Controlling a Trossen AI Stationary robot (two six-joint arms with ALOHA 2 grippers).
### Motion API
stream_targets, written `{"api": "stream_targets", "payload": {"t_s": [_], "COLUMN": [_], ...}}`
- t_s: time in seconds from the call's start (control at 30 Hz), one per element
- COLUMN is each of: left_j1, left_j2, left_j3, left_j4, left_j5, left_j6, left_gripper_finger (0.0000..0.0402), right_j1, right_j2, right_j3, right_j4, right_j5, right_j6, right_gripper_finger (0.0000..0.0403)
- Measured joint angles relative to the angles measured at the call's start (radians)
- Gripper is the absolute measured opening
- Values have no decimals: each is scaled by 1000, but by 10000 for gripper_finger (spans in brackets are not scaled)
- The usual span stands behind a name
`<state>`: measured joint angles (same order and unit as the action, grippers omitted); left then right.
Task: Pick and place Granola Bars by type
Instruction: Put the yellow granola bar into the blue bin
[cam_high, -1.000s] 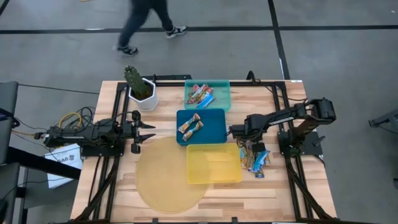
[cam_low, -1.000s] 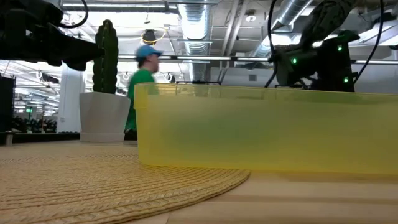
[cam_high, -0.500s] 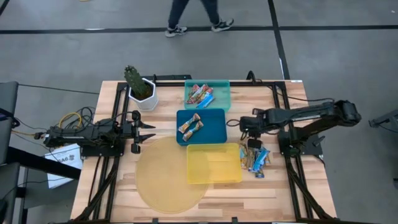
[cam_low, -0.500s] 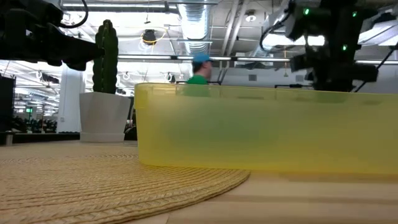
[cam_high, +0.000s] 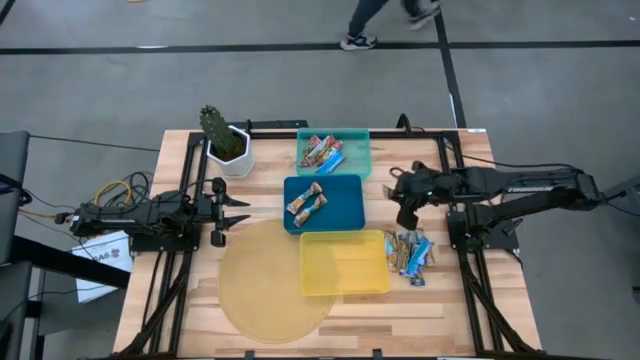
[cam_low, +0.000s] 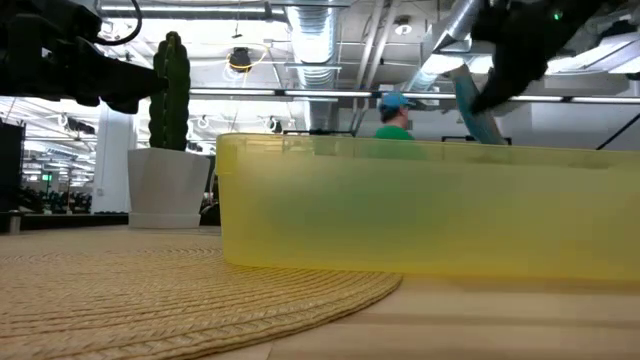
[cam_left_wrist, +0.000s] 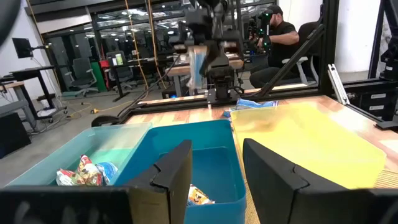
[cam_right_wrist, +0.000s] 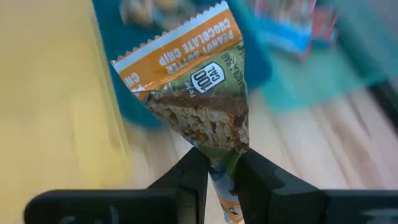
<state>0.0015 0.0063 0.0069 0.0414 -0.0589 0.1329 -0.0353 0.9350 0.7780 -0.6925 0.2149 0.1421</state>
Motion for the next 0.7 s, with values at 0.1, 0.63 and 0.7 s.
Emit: {"api": "stream_targets", "payload": {"t_s": [0.1,0.63,0.7], "left_j1": [0,0,0], "left_j2": [0,0,0], "left_j3": [0,0,0], "left_j4": [0,0,0], "left_j5": [0,0,0], "left_j6": [5,4,9], "left_gripper_finger": [137,137,137], "right_j1": [0,0,0], "right_j2": [-42,51,92], "right_j3": [0,1,1], "right_j4": [88,381,449], "right_j5": [0,-3,-4], "right_j6": [0,-75,-106], "right_gripper_finger": [58,58,58]}}
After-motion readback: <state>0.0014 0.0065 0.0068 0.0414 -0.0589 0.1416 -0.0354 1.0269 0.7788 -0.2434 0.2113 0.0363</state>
